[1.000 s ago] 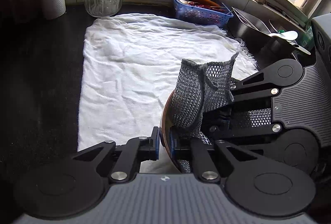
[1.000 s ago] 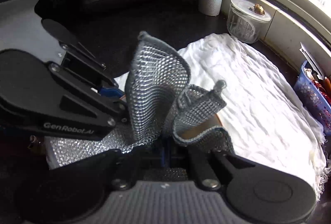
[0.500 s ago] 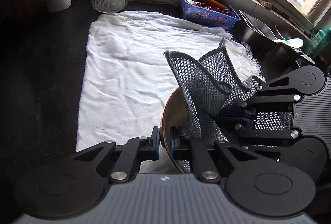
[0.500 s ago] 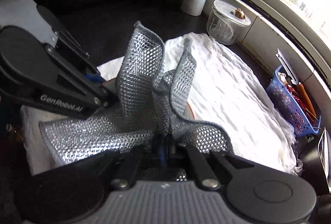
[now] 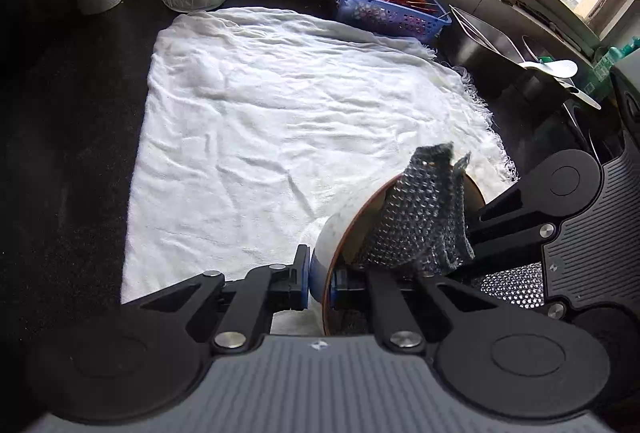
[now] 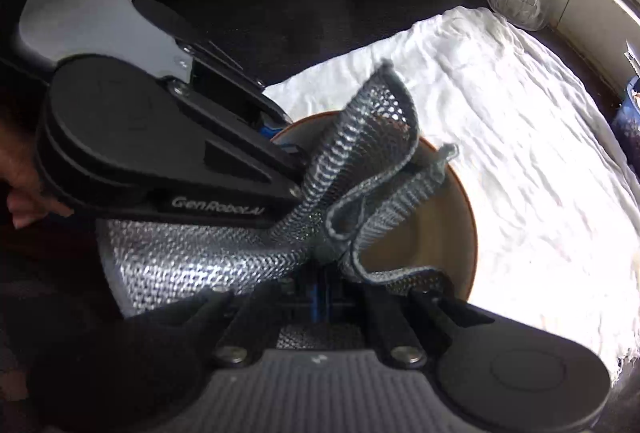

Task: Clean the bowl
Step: 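Rub the mesh pad inside the bowl with the right gripper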

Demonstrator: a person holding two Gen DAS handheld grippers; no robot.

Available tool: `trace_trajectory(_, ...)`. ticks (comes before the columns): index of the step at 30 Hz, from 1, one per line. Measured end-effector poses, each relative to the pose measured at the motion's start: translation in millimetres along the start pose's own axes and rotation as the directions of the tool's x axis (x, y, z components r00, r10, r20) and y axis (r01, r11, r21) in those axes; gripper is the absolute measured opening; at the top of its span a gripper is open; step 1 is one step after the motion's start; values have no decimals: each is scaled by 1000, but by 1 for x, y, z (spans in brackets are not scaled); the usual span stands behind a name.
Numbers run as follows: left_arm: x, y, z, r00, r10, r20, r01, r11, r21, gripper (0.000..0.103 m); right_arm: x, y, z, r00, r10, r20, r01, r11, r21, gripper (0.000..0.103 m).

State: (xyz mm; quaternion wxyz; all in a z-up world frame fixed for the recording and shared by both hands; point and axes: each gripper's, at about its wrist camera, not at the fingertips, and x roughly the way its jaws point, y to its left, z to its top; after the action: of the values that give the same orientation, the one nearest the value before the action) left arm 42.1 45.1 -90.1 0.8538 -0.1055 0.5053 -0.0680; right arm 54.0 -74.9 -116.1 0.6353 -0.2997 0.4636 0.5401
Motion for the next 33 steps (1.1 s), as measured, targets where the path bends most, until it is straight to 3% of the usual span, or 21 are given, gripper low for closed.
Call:
trace_trajectory(5,-1,-2,-1,1000,3,1,-3,1000,10,8,1,-2,-4,999,10,48,-12,999,30,4)
trace_trajectory(11,-3,-3,-4,1000,10,6,-11,1000,25,8,1,2,-15,987,-79,141,74,996,47,3)
trace_trajectory(19,-6,0,-2,999,34,29,-34,999,-7,9,-8,7,-18,929,-263,262,246,964,96,1)
trace_trajectory(24,-6,4,-1,998,50,45,-49,998,-35,9,-14,-5,-13,907,-340,248,305,937,169,0)
trace_trajectory(29,-6,2,1,996,62,63,-59,997,-46,9,-12,-3,-13,913,-363,187,342,930,137,0)
trace_trajectory(33,-5,1,2,995,69,70,-66,997,-48,9,-10,9,-21,932,-334,138,322,941,102,0)
